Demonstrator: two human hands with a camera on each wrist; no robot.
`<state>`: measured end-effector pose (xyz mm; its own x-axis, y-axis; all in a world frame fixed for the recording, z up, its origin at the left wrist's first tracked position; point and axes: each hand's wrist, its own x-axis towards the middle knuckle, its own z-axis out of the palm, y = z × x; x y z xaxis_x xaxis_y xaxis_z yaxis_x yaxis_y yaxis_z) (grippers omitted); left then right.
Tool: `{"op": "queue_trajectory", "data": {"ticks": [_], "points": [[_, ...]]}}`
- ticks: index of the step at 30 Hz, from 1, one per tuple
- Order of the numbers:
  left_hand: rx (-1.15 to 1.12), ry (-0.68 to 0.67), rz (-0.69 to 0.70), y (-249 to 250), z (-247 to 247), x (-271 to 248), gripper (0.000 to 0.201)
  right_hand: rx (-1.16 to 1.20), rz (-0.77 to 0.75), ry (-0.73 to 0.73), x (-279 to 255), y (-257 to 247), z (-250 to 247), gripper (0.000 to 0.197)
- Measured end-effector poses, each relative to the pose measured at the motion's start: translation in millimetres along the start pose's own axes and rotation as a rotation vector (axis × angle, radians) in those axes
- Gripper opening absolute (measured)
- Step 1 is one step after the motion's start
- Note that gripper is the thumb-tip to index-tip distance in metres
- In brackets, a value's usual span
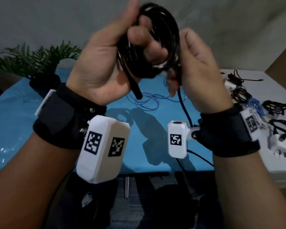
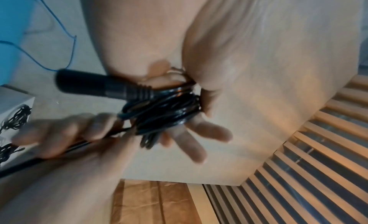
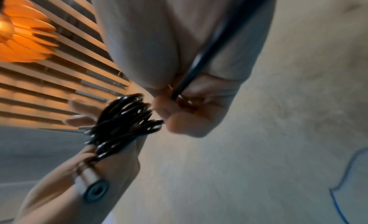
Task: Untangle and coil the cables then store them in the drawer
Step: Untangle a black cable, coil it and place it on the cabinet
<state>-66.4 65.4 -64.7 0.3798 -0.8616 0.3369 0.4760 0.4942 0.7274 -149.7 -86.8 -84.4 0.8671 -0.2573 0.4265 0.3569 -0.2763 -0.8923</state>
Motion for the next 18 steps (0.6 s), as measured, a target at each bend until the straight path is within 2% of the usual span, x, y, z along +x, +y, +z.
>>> {"op": "queue_trajectory", "data": {"ticks": [3, 5, 7, 9, 10, 12, 15, 16, 18], "points": [[-0.262, 0.049, 0.234, 4, -12, 4, 0.053, -0.053, 0.146, -0.049, 2, 15, 7, 0.021], [-0.222, 0.134, 0.376, 6, -19, 6, 0.047, -0.095, 0.2, -0.129, 0, 21, 15, 0.02], [0.1, 0.304, 0.483, 7, -20, 7, 0.035, -0.122, 0.205, -0.21, -4, 21, 25, 0.02], [0.649, 0.506, 0.546, 1, -21, 8, 0.033, -0.166, 0.162, -0.253, -6, 18, 33, 0.022], [0.918, 0.554, 0.561, -3, -21, 8, 0.032, -0.214, 0.122, -0.264, -6, 16, 35, 0.019], [1.33, 0.52, 0.535, -13, -20, 7, 0.032, -0.377, 0.049, -0.296, -6, 12, 35, 0.016], [1.886, 0.453, 0.331, -20, -23, 5, 0.044, -0.598, 0.046, -0.307, -5, 2, 23, 0.034], [1.955, 0.431, 0.268, -20, -22, 4, 0.043, -0.604, 0.07, -0.317, -5, -2, 18, 0.032], [1.911, 0.382, 0.186, -15, -16, 2, 0.038, -0.564, 0.11, -0.322, -6, -9, 11, 0.027]]}}
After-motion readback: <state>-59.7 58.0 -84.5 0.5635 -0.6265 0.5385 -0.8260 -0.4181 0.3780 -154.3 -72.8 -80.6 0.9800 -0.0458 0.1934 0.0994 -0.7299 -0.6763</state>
